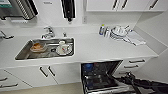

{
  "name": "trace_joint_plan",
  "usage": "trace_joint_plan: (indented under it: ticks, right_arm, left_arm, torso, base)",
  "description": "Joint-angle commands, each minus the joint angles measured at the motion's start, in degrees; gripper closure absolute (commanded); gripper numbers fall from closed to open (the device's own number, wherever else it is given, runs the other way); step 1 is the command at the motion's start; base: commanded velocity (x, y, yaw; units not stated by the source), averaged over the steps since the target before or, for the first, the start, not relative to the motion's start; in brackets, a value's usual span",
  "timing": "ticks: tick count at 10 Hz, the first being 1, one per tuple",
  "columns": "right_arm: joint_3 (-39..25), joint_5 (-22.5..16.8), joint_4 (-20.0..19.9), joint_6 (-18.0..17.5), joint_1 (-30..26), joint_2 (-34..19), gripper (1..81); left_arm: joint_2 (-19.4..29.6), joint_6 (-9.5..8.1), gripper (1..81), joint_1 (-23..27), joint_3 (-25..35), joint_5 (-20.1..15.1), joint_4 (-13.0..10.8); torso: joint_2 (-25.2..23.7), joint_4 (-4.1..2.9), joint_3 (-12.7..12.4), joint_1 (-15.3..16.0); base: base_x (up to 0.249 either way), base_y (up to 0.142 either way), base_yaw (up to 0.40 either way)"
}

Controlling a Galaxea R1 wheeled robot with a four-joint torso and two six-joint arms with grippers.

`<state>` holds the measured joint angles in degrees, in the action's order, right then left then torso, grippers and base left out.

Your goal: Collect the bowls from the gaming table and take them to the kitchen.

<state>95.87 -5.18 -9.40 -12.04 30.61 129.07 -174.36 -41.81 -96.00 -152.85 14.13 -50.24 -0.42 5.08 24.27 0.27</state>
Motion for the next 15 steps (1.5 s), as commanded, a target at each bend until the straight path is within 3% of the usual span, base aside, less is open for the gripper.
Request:
trace_joint_plan:
  ticks: [1,3,4,6,8,10,13,15]
  right_arm:
    - [-7.0,-11.1,0.9,0.7,7.7,-10.8,1.0]
    - [-7.3,-11.1,3.3,0.7,15.0,-11.0,1.0]
    - [-7.1,-11.1,4.0,0.8,18.3,-10.5,1.0]
    - [-6.5,-10.9,6.0,0.8,25.6,-8.6,1.0]
    - [-1.1,-9.9,9.8,0.8,32.9,-3.9,1.0]
    - [1.3,-7.4,12.0,0.8,37.4,-1.4,1.0]
    - [3.6,-4.6,13.9,0.8,42.1,0.7,1.0]
    - [9.3,-2.8,14.1,0.8,45.0,4.2,1.0]
  left_arm:
    - [-0.3,0.15,1.0,-0.5,-1.6,-6.7,0.6]
    - [-0.1,-0.02,1.0,0.2,-1.6,-6.7,0.6]
    - [-0.1,0.15,1.0,0.2,-1.6,-6.7,0.6]
    - [-0.1,0.33,1.0,0.4,-1.6,-6.7,0.6]
    - [0.2,0.77,1.0,0.6,-1.6,-6.7,-0.5]
    - [0.3,0.77,1.0,0.7,-1.7,-6.7,-2.3]
    - [0.3,0.68,1.0,0.9,-2.8,-6.7,-2.1]
    - [0.4,0.68,1.0,1.1,-2.8,-6.2,-1.5]
  torso:
    - [0.0,0.00,0.0,0.0]
    - [0.0,0.00,0.0,0.0]
    - [-5.7,0.00,0.0,3.7]
    - [-6.7,0.00,0.0,4.3]
    - [-10.6,0.00,0.0,6.6]
    - [-14.8,0.00,0.0,9.3]
    - [-21.2,0.00,-0.1,13.2]
    - [-25.6,0.00,-0.1,15.9]
  base:
    - [0.000,0.000,0.000]
    - [0.000,0.000,0.000]
    - [0.000,0.000,0.000]
    - [0.000,0.000,0.000]
    - [0.000,0.000,0.000]
    - [0.000,0.000,0.000]
    - [0.000,0.000,0.000]
    - [0.000,0.000,0.000]
